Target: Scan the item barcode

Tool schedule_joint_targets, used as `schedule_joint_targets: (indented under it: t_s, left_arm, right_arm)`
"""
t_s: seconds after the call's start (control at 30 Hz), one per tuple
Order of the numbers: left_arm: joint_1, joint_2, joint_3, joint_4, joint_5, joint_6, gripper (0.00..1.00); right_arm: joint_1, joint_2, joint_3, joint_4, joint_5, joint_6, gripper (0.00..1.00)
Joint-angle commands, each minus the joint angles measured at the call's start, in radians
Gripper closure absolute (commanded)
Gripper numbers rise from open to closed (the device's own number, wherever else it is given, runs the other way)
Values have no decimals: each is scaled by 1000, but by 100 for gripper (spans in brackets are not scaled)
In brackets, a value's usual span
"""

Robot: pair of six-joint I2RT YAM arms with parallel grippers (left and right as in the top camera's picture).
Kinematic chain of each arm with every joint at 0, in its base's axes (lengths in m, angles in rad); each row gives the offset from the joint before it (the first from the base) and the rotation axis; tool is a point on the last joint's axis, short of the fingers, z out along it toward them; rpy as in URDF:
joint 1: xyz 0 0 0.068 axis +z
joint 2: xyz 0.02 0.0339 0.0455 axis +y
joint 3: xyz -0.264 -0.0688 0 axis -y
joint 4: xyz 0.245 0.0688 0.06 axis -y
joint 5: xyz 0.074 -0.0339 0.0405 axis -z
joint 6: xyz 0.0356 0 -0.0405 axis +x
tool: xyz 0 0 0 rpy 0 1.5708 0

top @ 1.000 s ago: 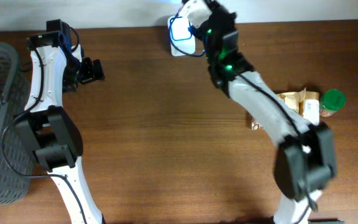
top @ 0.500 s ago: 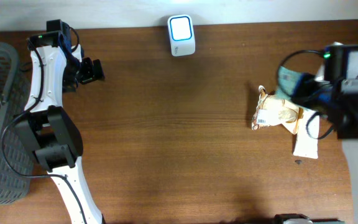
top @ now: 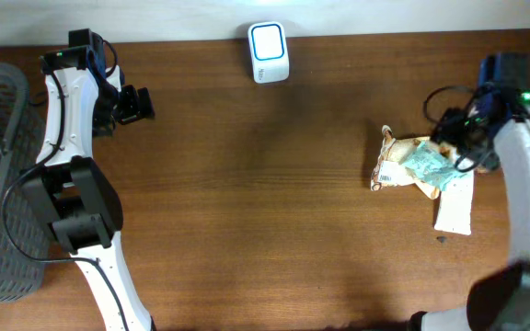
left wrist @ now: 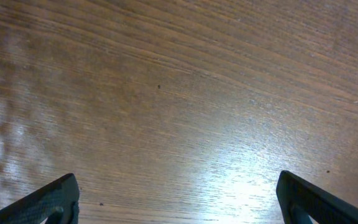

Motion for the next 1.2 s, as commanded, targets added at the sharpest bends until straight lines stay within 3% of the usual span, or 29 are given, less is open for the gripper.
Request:
schedule_joint_targets:
  t_s: [0.0, 0.03, 0.07, 0.37, 0.47, 0.53, 0.6, 0.7, 0.83, 1.0, 1.1, 1.17]
  left_arm:
    - [9, -26, 14, -1, -18, -2, 1]
    - [9, -26, 14, -1, -18, -2, 1]
    - [9, -26, 14, -1, -18, -2, 1]
    - [9, -26, 14, -1, -18, -2, 1]
    - [9, -26, 14, -1, -18, -2, 1]
    - [9, -26, 14, -1, -18, -2, 1]
    - [9, -26, 14, -1, -18, -2, 1]
    - [9, -26, 14, -1, -18, -2, 1]
    - [9, -26, 14, -1, -18, -2, 1]
    - [9, -26, 14, -1, -18, -2, 1]
    - [9, -26, 14, -1, -18, -2, 1]
    - [9, -26, 14, -1, -18, -2, 1]
  right_arm:
    - [44, -161, 207, -142, -84, -73, 22]
    - [68, -210, 268, -207, -98, -76, 5]
    - [85, -248, 295, -230, -108, -75, 1]
    - [122, -531, 304, -307, -84, -98, 2]
    - [130, -607, 224, -285, -29, -98, 2]
    - [130, -688, 79, -132, -24, -105, 2]
    - [130, -816, -178, 146, -31, -105, 1]
    - [151, -1054, -697, 698, -55, -105, 2]
    - [219, -1320, -1175, 1133, -9, -105, 2]
    - [258, -1592, -1485, 1226, 60, -105, 2]
    - [260, -1636, -1566, 1226, 58, -102, 2]
    - [260, -1636, -1564, 1136, 45, -97, 2]
